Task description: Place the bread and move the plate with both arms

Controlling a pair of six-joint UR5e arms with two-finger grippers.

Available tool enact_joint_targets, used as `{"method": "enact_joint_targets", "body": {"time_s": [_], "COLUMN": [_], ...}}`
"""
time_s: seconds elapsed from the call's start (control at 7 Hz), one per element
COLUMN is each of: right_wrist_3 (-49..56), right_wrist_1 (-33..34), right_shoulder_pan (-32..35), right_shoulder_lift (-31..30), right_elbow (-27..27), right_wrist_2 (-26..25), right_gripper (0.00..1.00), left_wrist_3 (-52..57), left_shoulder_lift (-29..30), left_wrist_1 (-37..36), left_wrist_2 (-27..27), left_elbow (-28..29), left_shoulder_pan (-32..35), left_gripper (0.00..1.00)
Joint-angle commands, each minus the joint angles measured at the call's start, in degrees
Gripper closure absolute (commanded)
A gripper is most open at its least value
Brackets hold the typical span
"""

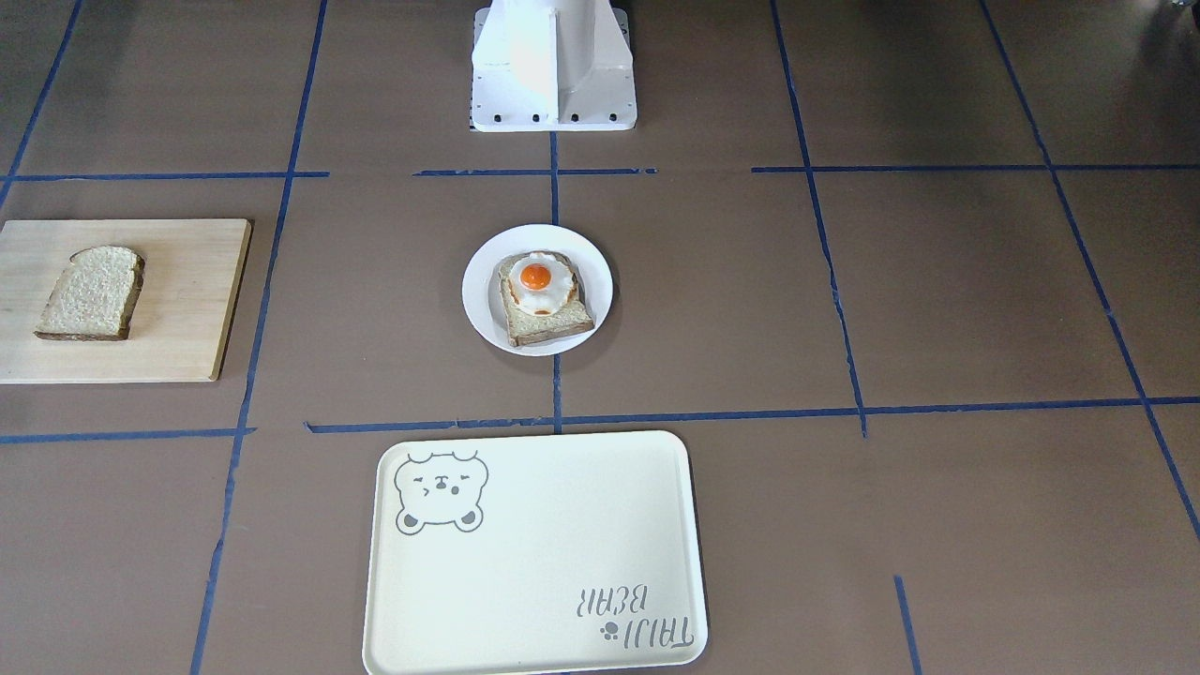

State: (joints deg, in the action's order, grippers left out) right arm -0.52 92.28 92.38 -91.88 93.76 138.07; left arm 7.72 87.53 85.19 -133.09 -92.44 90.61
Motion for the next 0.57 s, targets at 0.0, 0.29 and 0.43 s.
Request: {"method": "enact_joint_targets", "body": {"time_s": [0.0,0.29,0.43], "right_wrist_3": [0.08,0.17,0.09], "right_wrist_1": [0.01,-0.08,-0.08], "right_shoulder_pan": [0.00,0.09,0.00], "right_shoulder_lift": [0.04,-0.22,-0.14], "right_elbow": [0.29,0.37,0.37], "right_wrist_2": [0.18,0.09,0.09], "right_gripper": [0.00,0.00,0.00], "left_wrist_3": [0.02,0.02,0.02], "left_shoulder_lift": [0.01,0.01,0.01], "left_wrist_1": [0.07,0.07,0.07], "left_wrist_2": [-0.07,-0.06,-0.06], "left_elbow": [-0.54,-0.72,-0.72], "left_shoulder_pan": [0.00,0.00,0.00], "left_gripper": [0.00,0.00,0.00]}}
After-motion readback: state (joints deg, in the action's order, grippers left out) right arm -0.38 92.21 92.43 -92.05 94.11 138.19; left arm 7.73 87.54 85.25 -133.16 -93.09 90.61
